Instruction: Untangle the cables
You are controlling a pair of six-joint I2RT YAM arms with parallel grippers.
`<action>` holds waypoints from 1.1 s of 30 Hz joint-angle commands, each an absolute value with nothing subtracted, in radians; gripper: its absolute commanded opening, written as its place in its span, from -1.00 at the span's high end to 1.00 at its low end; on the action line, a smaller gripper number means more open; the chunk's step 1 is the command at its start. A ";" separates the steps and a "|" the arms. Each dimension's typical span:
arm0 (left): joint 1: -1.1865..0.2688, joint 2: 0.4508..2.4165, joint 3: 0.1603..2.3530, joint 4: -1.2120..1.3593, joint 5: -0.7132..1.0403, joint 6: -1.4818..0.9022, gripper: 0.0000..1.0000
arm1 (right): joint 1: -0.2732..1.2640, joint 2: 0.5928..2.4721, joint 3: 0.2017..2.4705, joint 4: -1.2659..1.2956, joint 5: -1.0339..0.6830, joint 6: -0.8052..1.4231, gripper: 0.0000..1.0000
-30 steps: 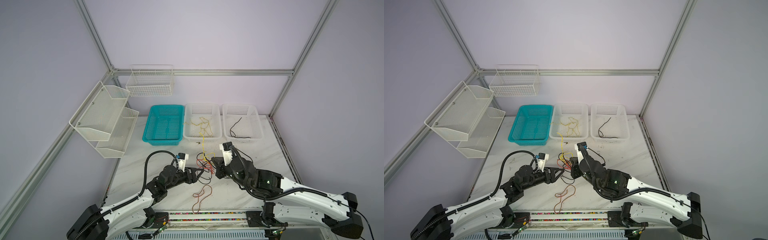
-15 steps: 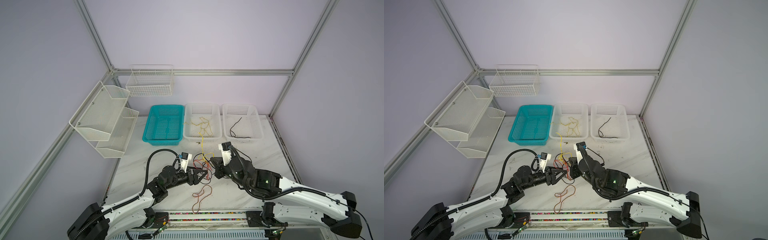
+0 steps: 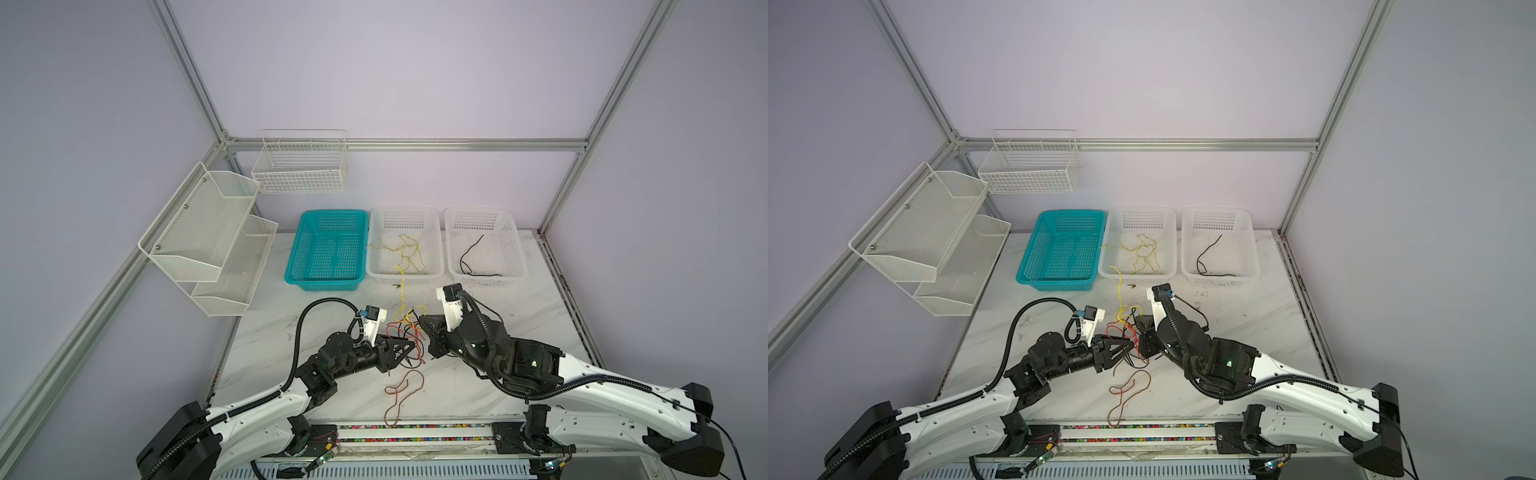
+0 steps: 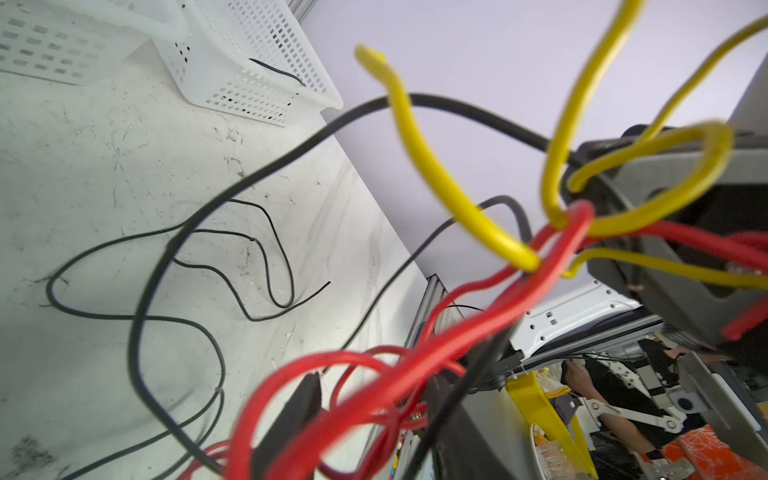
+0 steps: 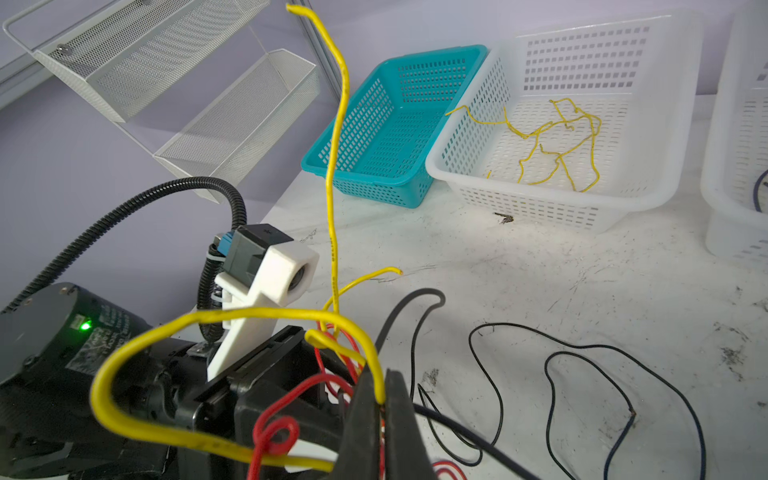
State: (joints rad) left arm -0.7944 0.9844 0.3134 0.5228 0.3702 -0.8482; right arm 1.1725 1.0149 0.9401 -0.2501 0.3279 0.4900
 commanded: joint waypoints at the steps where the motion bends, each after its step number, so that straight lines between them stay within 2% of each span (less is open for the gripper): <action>1: -0.796 0.983 0.347 0.506 0.355 -0.826 0.50 | 1.177 0.982 0.968 -0.229 0.332 0.511 1.00; 4: -0.797 0.978 0.335 0.502 0.340 -0.824 0.81 | 1.177 0.976 0.972 -0.232 0.332 0.511 1.00; 7: -0.797 0.967 0.323 0.488 0.327 -0.822 1.00 | 1.177 0.970 0.987 -0.263 0.368 0.511 1.00; 16: -0.795 0.989 0.277 0.358 0.213 -0.815 1.00 | 1.177 0.879 1.091 -0.405 0.612 0.489 1.00; 27: -0.747 1.140 0.242 0.302 0.149 -0.849 1.00 | 1.177 0.839 1.262 -0.591 0.780 0.443 1.00; 33: -0.715 1.150 0.225 0.399 0.217 -0.879 1.00 | 1.177 0.836 1.253 -0.580 0.732 0.423 1.00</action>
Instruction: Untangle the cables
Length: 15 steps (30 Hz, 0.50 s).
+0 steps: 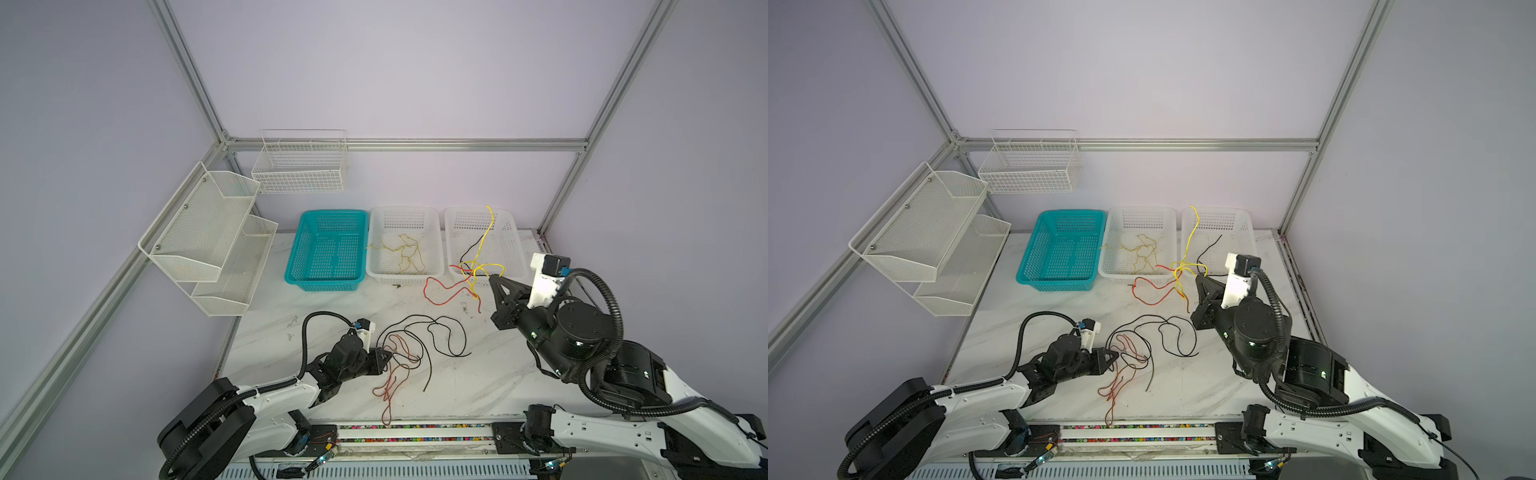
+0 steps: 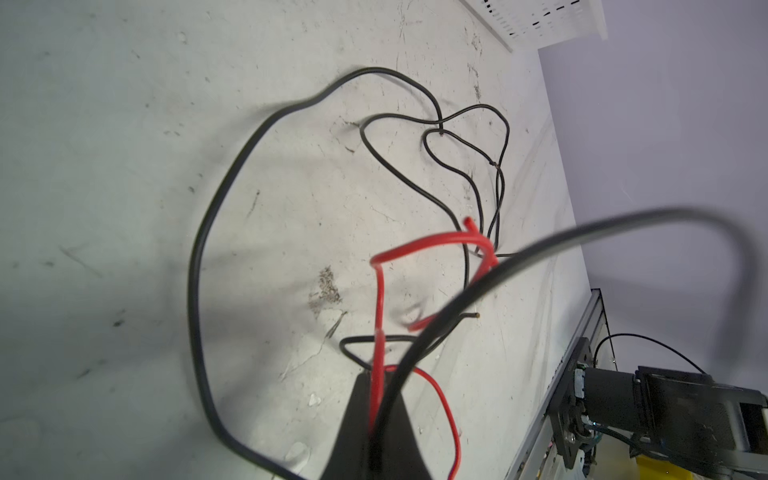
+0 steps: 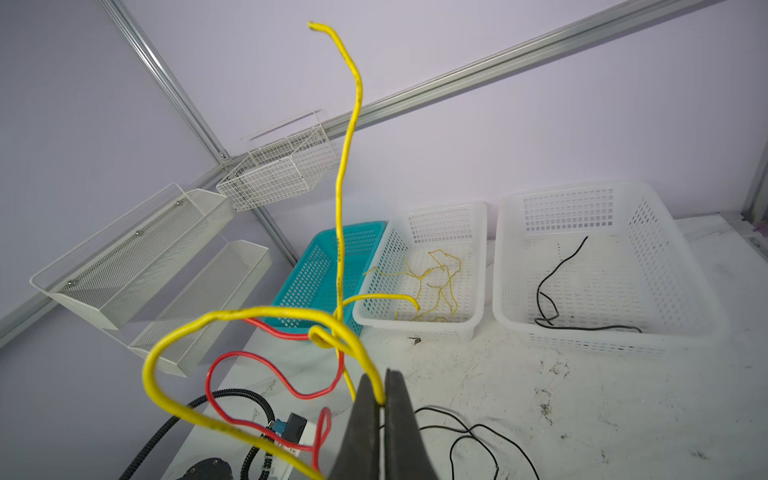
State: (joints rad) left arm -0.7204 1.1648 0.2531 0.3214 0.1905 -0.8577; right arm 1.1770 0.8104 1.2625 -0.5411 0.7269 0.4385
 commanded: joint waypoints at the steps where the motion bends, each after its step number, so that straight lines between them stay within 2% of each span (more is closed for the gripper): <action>1: -0.715 1.141 0.230 0.400 0.216 -0.880 1.00 | 1.177 0.849 1.240 -0.580 0.722 0.426 1.00; 2: -0.715 1.127 0.237 0.399 0.217 -0.879 1.00 | 1.177 0.865 1.225 -0.583 0.716 0.436 1.00; 3: -0.715 1.112 0.244 0.396 0.220 -0.878 0.92 | 1.177 0.876 1.210 -0.582 0.711 0.444 1.00; 9: -0.716 0.990 0.323 0.256 0.222 -0.858 -0.19 | 1.176 0.895 1.131 -0.514 0.681 0.446 1.00; 11: -0.715 0.940 0.341 0.231 0.231 -0.854 -0.38 | 1.176 0.902 1.115 -0.501 0.668 0.445 1.00; 15: -0.715 0.834 0.352 0.245 0.255 -0.869 -0.60 | 1.177 0.911 1.084 -0.471 0.642 0.454 1.00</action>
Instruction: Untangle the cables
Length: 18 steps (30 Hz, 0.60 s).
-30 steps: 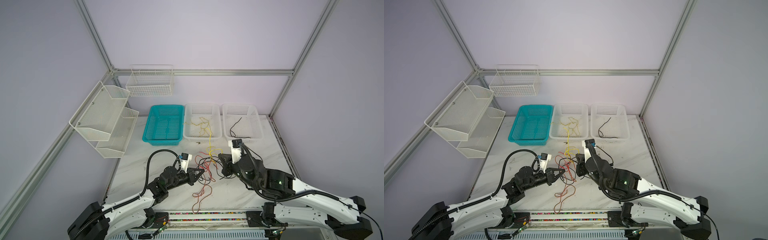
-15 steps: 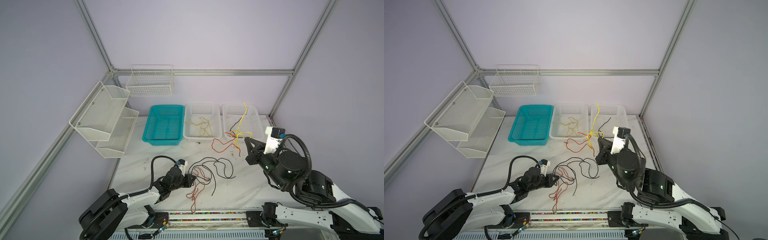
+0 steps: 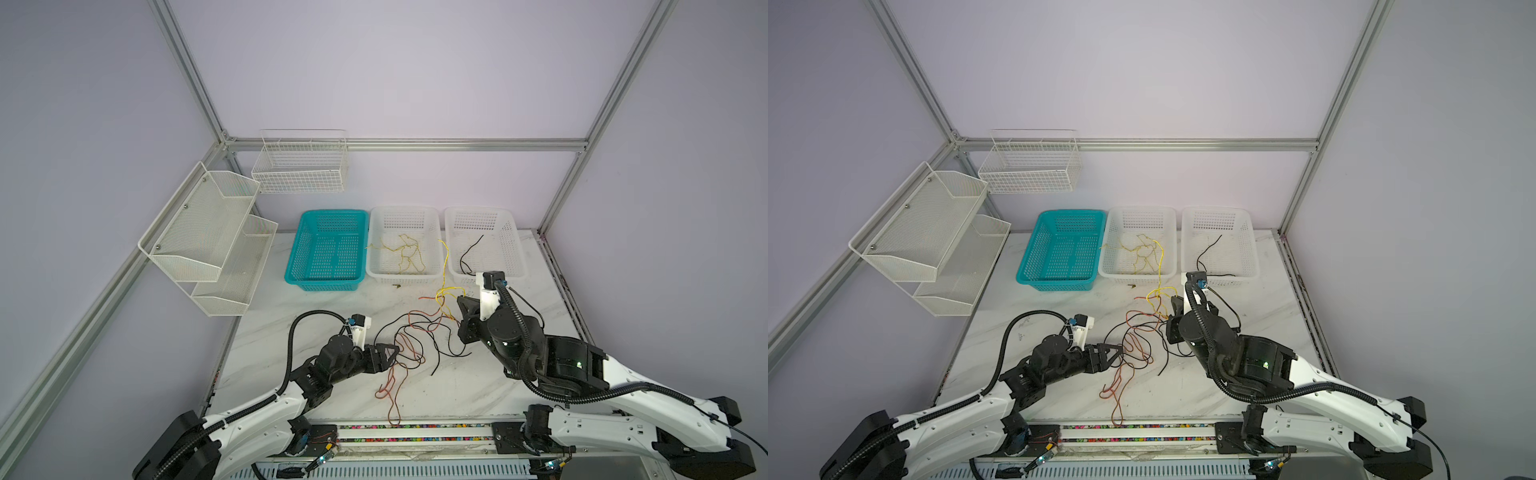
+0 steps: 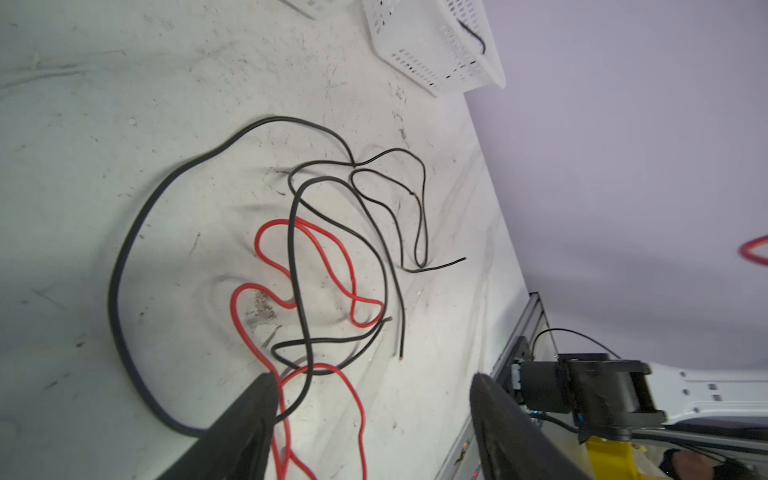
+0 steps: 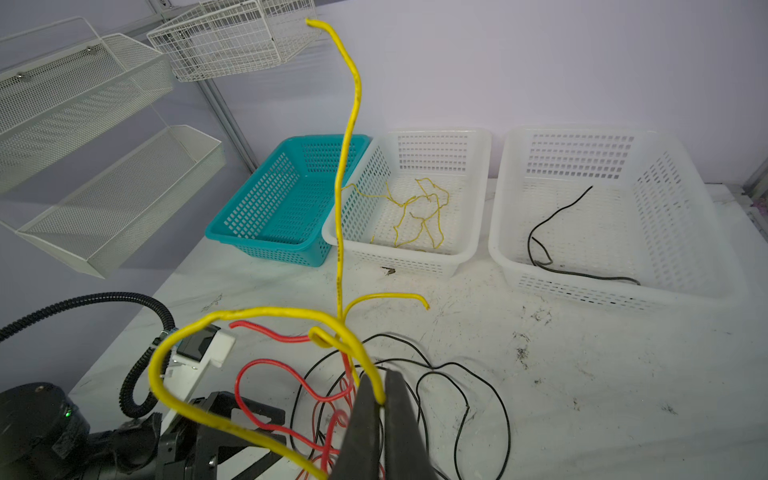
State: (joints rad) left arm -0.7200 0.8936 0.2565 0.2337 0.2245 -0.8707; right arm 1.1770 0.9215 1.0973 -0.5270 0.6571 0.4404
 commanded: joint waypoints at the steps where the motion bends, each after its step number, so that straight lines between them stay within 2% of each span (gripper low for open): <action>1: -0.715 0.813 0.348 0.263 0.264 -0.877 -0.64 | 1.177 0.910 1.076 -0.459 0.632 0.454 1.00; 10: -0.716 0.788 0.306 0.517 0.388 -0.944 -0.69 | 1.177 0.913 1.025 -0.354 0.517 0.457 1.00; 18: -0.719 0.806 0.273 0.695 0.415 -0.989 -0.68 | 1.176 0.933 1.006 -0.320 0.465 0.460 1.00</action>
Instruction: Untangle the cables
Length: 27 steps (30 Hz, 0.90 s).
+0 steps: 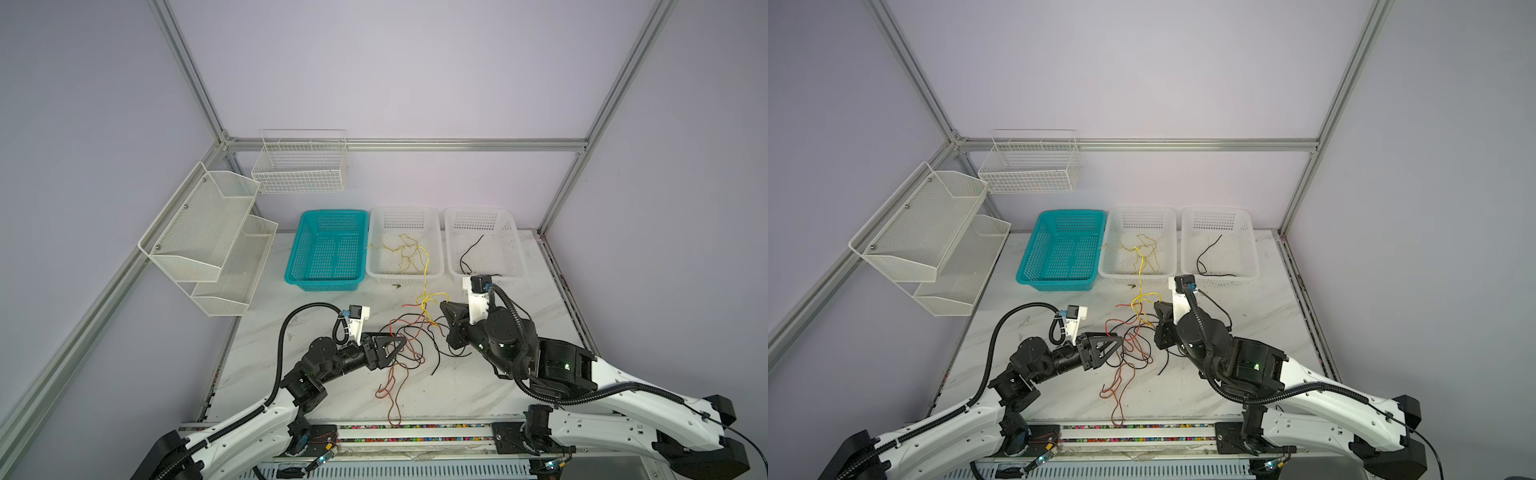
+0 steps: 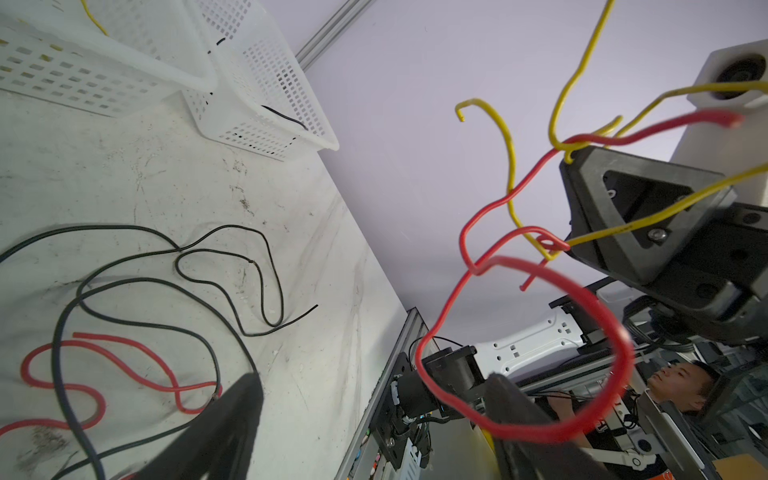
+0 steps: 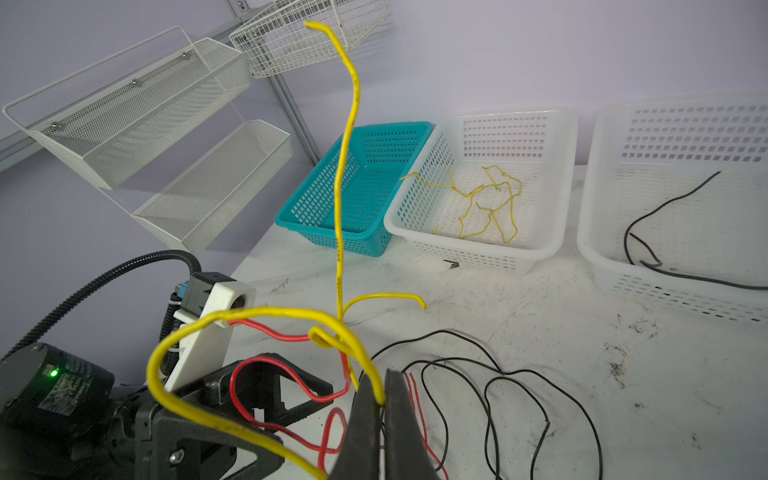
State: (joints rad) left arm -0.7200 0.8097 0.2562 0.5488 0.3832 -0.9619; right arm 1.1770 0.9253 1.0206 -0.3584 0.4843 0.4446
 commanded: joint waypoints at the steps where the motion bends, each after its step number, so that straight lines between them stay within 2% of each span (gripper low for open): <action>1: -0.719 0.804 0.273 0.705 0.414 -0.991 -0.69 | 1.177 0.936 1.003 -0.319 0.466 0.460 1.00; 5: -0.723 0.802 0.276 0.701 0.410 -0.988 -0.60 | 1.177 0.942 1.000 -0.309 0.453 0.462 1.00; 8: -0.723 0.812 0.279 0.704 0.412 -0.988 -0.37 | 1.177 0.943 1.000 -0.298 0.442 0.461 1.00; 12: -0.723 0.819 0.279 0.699 0.408 -0.984 0.22 | 1.177 0.943 0.996 -0.300 0.446 0.462 1.00; 19: -0.723 0.773 0.275 0.601 0.378 -0.948 0.97 | 1.177 0.920 0.988 -0.308 0.481 0.474 1.00; 25: -0.717 0.651 0.280 0.376 0.267 -0.897 1.00 | 1.176 0.898 0.998 -0.345 0.539 0.477 1.00; 27: -0.708 0.613 0.287 0.275 0.240 -0.886 1.00 | 1.175 0.889 1.023 -0.409 0.631 0.496 1.00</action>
